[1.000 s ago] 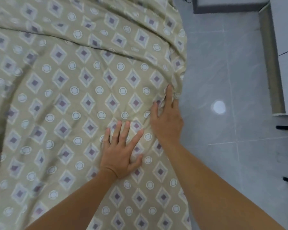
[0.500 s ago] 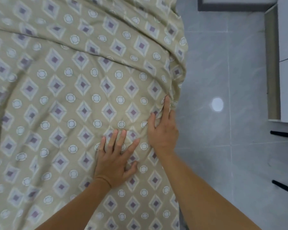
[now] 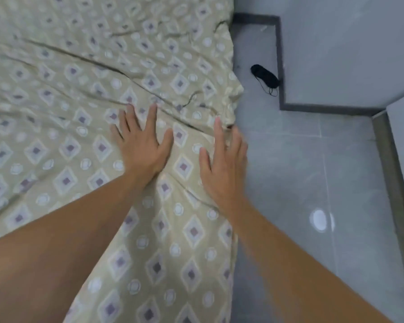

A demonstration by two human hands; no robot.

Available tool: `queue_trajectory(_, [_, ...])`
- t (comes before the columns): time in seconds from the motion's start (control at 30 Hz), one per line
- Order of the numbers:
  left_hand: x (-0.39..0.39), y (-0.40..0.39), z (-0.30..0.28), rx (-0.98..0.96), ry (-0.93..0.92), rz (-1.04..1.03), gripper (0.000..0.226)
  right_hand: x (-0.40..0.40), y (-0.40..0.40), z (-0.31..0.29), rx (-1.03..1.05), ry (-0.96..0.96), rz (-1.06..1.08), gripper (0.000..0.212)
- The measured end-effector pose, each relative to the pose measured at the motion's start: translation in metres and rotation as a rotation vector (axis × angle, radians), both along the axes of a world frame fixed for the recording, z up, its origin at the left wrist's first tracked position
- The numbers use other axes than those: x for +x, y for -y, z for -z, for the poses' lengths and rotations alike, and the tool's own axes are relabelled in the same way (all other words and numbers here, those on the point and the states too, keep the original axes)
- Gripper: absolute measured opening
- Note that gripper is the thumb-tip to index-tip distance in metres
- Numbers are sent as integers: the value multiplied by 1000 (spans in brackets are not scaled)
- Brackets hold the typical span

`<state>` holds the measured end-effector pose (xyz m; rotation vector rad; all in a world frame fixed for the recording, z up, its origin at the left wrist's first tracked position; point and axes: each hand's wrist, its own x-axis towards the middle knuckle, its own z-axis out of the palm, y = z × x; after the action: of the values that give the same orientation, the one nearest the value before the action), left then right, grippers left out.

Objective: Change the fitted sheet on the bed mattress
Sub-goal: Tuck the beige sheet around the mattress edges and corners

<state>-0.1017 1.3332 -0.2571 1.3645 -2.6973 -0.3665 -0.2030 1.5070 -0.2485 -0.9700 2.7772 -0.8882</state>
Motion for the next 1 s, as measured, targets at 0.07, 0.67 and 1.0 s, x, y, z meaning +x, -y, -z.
queue_trajectory(0.07, [-16,13,15,-42,15,-15,73,-51,48,14,-22,-49,-11,66])
queue_trajectory(0.67, [-23,19,23,-49,118,-36,77,-129,154,16,277,-65,-201,65])
queue_trajectory(1.0, [-26,21,17,3,111,-48,78,-131,159,14,334,-10,-197,67])
